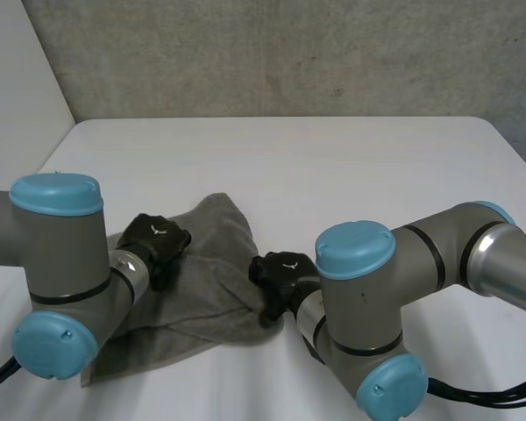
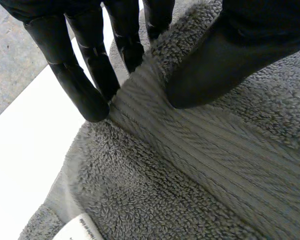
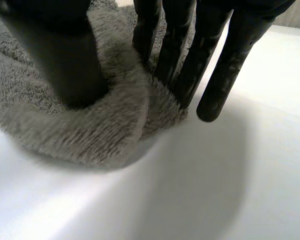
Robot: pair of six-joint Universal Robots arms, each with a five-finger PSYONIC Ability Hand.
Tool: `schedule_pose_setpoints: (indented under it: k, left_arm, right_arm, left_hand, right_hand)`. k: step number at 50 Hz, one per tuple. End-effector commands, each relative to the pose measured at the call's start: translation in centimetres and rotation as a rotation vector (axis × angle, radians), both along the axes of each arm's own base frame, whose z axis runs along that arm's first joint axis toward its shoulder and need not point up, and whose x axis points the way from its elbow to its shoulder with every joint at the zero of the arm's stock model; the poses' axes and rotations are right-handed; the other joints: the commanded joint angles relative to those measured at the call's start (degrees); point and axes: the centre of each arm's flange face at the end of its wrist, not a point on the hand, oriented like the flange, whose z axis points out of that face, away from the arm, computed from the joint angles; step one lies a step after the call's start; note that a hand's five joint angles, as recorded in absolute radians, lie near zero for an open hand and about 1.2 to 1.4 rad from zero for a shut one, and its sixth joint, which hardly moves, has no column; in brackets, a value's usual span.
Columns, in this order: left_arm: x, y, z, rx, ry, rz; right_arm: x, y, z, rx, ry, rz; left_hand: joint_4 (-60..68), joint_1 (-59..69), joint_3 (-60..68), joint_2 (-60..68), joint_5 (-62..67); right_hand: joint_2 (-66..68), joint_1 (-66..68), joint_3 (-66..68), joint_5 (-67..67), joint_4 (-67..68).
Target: Fold the towel.
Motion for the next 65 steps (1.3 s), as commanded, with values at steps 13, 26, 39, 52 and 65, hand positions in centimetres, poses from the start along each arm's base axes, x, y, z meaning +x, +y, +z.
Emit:
schedule_pose_setpoints:
  k: [13, 26, 39, 52, 65]
  left_arm:
    - [-2.1, -5.0, 17.0, -0.589, 0.339, 0.057]
    - [-0.7, -4.0, 29.6, -0.969, 0.609, 0.164]
    - [-1.4, -3.5, 16.1, -0.610, 0.400, 0.083]
    - [0.6, 0.3, 4.2, -0.370, 0.277, 0.053]
    - [1.6, 2.5, 2.9, -0.364, 0.261, 0.041]
  right_arm:
    - [-0.3, -9.9, 18.4, -0.761, -0.065, -0.091]
    - [-1.9, -9.7, 30.7, -1.315, -0.124, -0.047]
    - [-1.6, -8.4, 19.9, -0.975, 0.067, 0.082]
    - [-4.4, -4.4, 6.4, -0.514, 0.323, 0.200]
    - [-5.7, -3.4, 9.9, -0.479, 0.327, 0.193]
  left_hand:
    - [-6.2, 0.1, -7.0, -4.8, -15.0]
    - [-6.2, 0.1, -7.0, -4.8, -15.0]
    - [-6.2, 0.1, -7.0, -4.8, -15.0]
    - [-6.2, 0.1, -7.0, -4.8, -15.0]
    - [-6.2, 0.1, -7.0, -4.8, -15.0]
  right_hand:
    - [15.6, 15.5, 17.6, 16.6, 16.6]
    - [15.6, 15.5, 17.6, 16.6, 16.6]
    - [15.6, 15.5, 17.6, 16.6, 16.6]
    - [15.6, 15.5, 17.6, 16.6, 16.6]
    - [-54.4, -54.5, -52.4, -53.4, -53.4]
